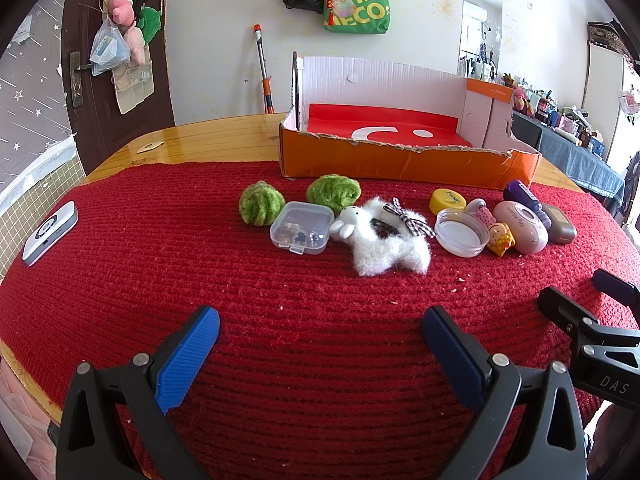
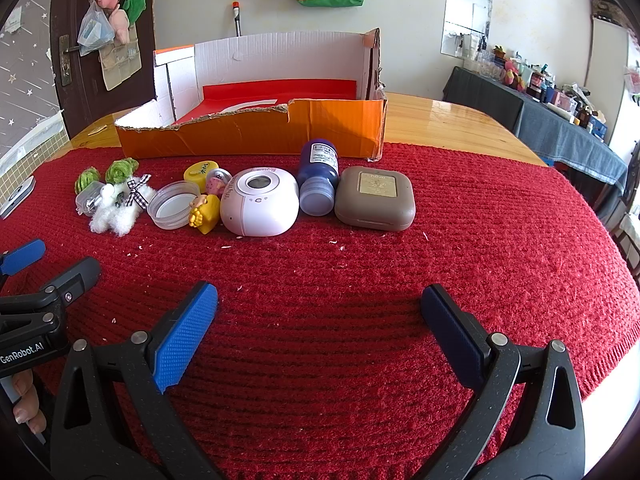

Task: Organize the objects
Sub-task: 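Move the left tool toward a green knitted ball while the right tool approaches the brown case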

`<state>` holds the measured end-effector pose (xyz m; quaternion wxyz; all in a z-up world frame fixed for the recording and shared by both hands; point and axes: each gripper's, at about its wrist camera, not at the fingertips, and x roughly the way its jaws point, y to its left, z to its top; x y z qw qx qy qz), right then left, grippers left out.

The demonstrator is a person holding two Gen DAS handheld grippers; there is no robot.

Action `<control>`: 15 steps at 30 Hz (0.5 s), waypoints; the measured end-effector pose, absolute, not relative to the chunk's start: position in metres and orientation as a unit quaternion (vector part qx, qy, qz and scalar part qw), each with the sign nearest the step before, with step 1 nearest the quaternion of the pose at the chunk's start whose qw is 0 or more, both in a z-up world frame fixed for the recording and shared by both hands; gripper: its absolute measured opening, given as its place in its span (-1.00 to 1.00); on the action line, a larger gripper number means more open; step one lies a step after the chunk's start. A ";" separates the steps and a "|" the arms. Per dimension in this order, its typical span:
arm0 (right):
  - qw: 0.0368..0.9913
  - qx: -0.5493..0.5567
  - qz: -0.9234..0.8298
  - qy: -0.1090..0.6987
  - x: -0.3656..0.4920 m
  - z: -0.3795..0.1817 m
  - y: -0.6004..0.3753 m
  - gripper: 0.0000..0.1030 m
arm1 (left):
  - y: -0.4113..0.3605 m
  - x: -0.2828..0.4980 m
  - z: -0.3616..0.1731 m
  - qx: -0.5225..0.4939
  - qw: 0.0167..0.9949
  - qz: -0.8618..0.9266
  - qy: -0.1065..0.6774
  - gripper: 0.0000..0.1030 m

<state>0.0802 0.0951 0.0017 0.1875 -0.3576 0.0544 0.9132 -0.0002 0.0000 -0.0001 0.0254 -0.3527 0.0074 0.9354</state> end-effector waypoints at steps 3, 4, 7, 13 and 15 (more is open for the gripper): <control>0.189 -0.357 0.913 0.055 0.080 0.002 0.095 1.00 | 0.000 0.000 0.000 -0.353 0.025 0.935 0.007 1.00; 0.189 -0.357 0.913 0.055 0.080 0.002 0.095 1.00 | 0.000 0.000 0.000 -0.353 0.025 0.935 0.007 1.00; 0.191 -0.357 0.913 0.056 0.080 0.002 0.095 1.00 | 0.000 0.000 0.000 -0.353 0.025 0.935 0.007 1.00; 0.193 -0.358 0.912 0.056 0.078 0.002 0.095 1.00 | 0.000 -0.001 0.000 -0.356 0.027 0.934 0.007 1.00; 0.192 -0.360 0.911 0.056 0.078 0.002 0.094 1.00 | -0.001 -0.002 0.001 -0.357 0.029 0.933 0.008 1.00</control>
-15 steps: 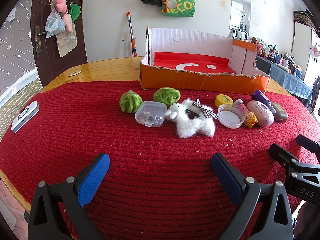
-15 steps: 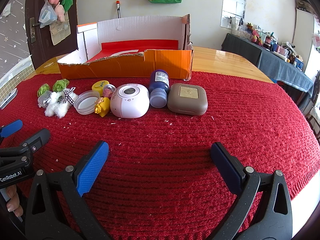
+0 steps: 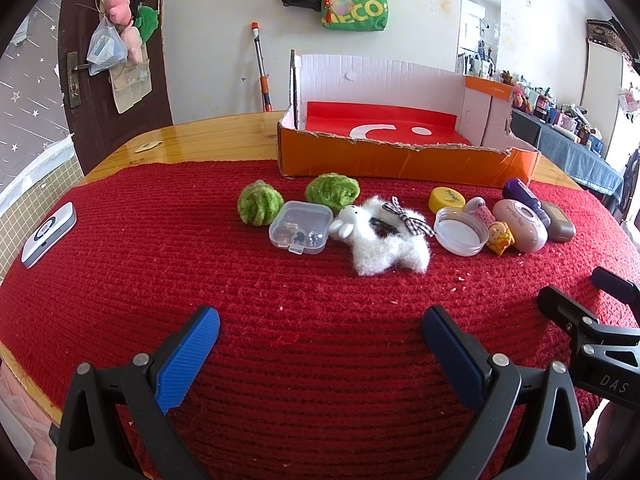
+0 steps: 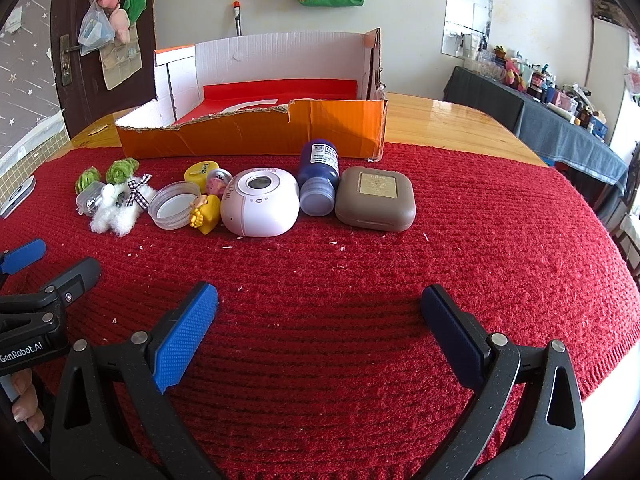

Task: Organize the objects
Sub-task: 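Move the left tool toward a green knitted ball while the right tool approaches the brown case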

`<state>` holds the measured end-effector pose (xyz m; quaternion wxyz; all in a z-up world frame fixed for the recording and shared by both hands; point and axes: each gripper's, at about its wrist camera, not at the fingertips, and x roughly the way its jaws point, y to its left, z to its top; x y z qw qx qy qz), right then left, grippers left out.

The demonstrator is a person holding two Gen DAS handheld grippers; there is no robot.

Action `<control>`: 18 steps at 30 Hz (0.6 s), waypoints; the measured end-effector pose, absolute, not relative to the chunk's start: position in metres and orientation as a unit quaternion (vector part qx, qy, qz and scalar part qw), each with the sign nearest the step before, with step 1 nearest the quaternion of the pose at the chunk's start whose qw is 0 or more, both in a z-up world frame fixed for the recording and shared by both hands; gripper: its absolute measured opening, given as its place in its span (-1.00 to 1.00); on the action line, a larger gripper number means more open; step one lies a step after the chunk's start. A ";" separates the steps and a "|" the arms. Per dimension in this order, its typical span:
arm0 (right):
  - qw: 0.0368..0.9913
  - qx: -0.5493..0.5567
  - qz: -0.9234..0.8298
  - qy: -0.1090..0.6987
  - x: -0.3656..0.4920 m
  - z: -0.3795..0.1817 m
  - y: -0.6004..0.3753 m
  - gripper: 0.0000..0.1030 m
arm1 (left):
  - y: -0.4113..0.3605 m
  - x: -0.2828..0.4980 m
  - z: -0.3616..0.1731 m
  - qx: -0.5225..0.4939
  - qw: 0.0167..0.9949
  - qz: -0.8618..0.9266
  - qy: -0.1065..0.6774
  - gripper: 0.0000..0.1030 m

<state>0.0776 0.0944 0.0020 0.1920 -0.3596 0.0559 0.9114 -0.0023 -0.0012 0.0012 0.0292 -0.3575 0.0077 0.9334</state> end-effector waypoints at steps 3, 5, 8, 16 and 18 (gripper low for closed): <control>0.191 -0.363 0.910 0.057 0.079 0.004 0.095 1.00 | -0.004 -0.002 0.002 -0.362 0.036 0.931 0.006 1.00; 0.194 -0.364 0.909 0.058 0.074 0.007 0.099 1.00 | -0.006 -0.007 0.003 -0.368 0.044 0.929 0.002 1.00; 0.195 -0.366 0.908 0.063 0.072 0.011 0.105 1.00 | -0.011 -0.010 0.010 -0.373 0.054 0.926 -0.007 1.00; 0.227 -0.354 0.905 0.068 0.064 0.028 0.127 1.00 | -0.034 -0.030 0.031 -0.365 0.038 0.930 -0.009 1.00; 0.227 -0.360 0.902 0.074 0.059 0.030 0.137 1.00 | -0.040 -0.039 0.036 -0.367 0.041 0.929 -0.010 1.00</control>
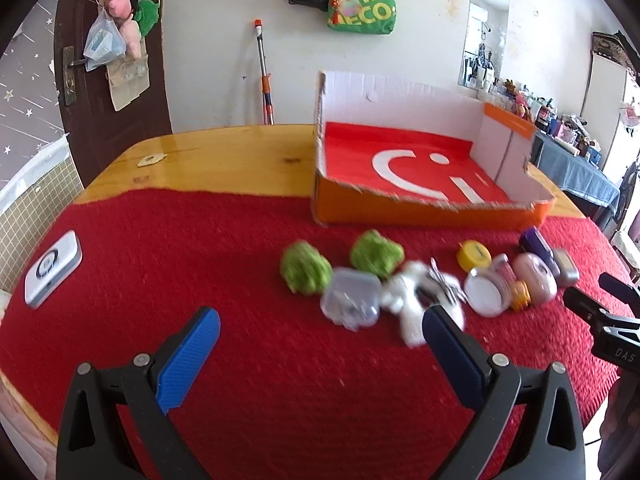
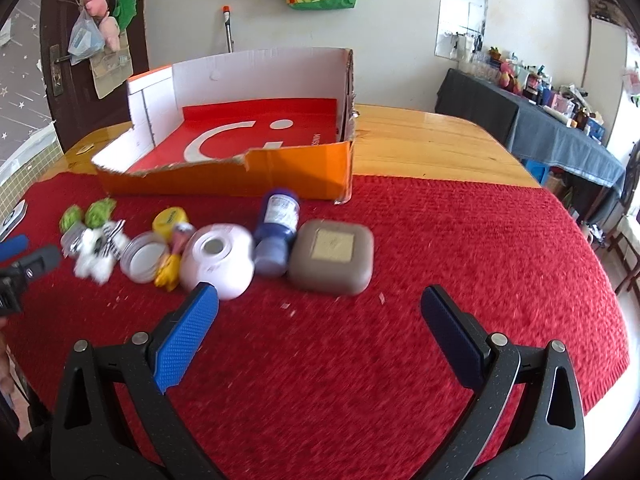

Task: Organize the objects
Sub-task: 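Move the left tool toward a green knitted ball while the right tool approaches the brown case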

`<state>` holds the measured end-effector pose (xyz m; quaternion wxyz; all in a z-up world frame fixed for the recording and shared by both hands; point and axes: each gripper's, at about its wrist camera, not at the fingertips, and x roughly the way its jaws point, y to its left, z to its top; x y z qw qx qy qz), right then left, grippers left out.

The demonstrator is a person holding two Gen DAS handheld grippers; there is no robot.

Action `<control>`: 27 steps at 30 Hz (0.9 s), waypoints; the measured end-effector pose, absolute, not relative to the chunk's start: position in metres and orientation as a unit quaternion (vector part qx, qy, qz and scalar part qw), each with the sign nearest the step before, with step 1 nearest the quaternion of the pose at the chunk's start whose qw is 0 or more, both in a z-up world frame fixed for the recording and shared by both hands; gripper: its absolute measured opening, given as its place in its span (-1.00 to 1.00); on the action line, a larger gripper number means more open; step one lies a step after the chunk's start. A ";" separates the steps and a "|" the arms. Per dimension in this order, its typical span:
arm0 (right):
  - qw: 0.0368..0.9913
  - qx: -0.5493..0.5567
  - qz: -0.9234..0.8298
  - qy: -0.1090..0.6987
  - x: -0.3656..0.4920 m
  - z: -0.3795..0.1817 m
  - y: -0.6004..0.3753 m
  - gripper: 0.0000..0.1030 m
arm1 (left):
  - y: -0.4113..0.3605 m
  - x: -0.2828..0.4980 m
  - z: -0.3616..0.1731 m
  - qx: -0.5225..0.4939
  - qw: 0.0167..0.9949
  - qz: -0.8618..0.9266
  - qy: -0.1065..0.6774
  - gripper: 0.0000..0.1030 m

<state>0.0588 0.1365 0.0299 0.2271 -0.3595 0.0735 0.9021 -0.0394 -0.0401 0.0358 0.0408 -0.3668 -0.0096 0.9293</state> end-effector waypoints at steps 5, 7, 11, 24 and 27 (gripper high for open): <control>0.232 -0.376 0.893 0.086 0.053 0.030 0.155 1.00 | -0.053 -0.060 0.043 -0.375 0.044 0.926 -0.007 1.00; 0.234 -0.386 0.888 0.090 0.051 0.028 0.162 1.00 | -0.057 -0.066 0.043 -0.380 0.046 0.924 -0.005 1.00; 0.234 -0.402 0.880 0.097 0.047 0.022 0.170 1.00 | -0.062 -0.078 0.041 -0.393 0.050 0.918 0.000 0.99; 0.234 -0.425 0.869 0.096 0.035 0.014 0.173 1.00 | -0.077 -0.097 0.028 -0.420 0.043 0.906 0.014 0.86; 0.233 -0.426 0.868 0.102 0.035 0.014 0.173 1.00 | -0.079 -0.098 0.029 -0.419 0.046 0.906 0.021 0.87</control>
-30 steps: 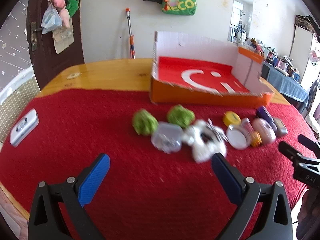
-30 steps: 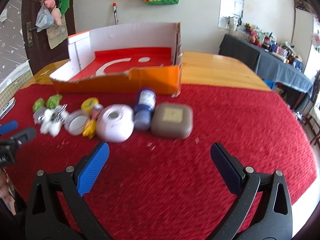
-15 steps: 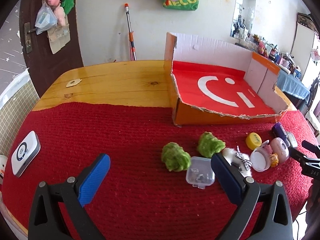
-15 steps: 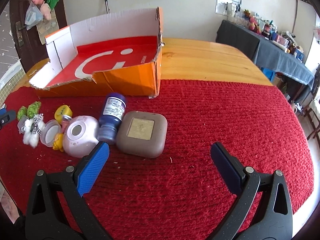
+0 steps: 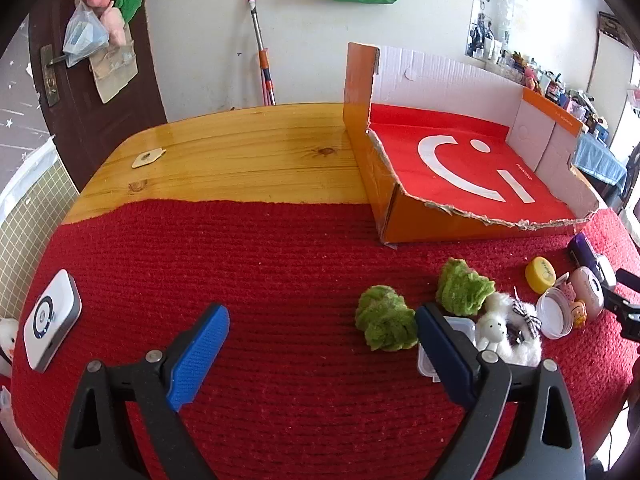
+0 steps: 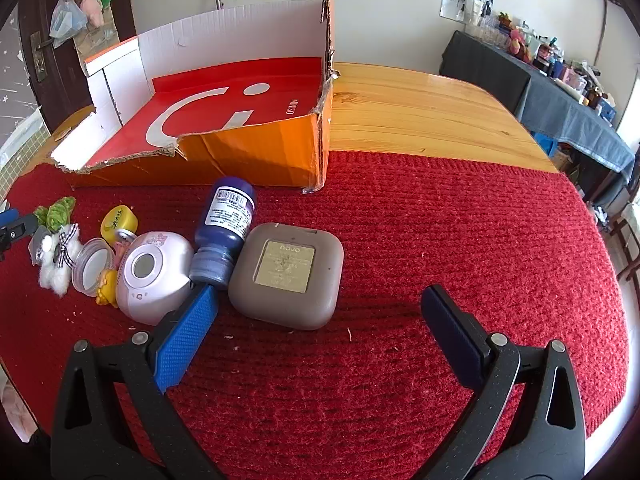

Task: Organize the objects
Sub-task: 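Move the left tool toward a green knitted ball while the right tool approaches the brown case, then close the left gripper on the green ball while the right gripper grasps the brown rounded-square case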

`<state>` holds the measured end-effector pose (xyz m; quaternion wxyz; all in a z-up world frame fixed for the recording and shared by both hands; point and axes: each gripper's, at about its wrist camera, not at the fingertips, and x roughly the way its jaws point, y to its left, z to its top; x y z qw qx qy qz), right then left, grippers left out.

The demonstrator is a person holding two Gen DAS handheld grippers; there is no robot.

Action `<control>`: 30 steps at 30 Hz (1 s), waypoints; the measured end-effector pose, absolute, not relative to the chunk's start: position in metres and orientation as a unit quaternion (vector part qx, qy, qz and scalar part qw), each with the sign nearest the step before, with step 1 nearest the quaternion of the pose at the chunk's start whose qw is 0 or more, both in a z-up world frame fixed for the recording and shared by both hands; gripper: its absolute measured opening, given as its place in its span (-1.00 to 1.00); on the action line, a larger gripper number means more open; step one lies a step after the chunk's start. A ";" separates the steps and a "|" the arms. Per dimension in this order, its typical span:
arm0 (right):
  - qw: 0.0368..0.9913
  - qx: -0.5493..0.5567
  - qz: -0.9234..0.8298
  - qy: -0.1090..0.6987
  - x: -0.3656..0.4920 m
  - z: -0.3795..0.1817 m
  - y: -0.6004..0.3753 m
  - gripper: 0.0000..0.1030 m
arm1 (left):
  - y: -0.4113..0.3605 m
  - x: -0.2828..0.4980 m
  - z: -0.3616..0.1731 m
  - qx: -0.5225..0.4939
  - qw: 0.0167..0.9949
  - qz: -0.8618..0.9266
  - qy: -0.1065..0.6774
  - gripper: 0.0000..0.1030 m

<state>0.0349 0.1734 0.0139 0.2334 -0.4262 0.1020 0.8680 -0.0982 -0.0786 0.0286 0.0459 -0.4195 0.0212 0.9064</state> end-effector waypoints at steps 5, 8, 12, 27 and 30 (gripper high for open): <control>0.233 -0.425 0.868 0.107 0.031 0.014 0.172 0.96 | -0.077 -0.096 0.027 -0.416 0.057 0.906 0.043 0.84; 0.231 -0.426 0.869 0.103 0.029 0.015 0.169 0.82 | -0.074 -0.095 0.025 -0.419 0.074 0.904 0.042 0.66; 0.225 -0.424 0.871 0.103 0.026 0.015 0.166 0.58 | -0.070 -0.095 0.025 -0.420 0.092 0.902 0.036 0.38; 0.213 -0.380 0.892 0.119 0.036 0.040 0.160 0.00 | -0.060 -0.080 0.048 -0.399 0.133 0.907 0.018 -0.41; 0.213 -0.363 0.900 0.113 0.038 0.055 0.156 -0.01 | -0.057 -0.075 0.059 -0.381 0.134 0.915 0.015 -0.41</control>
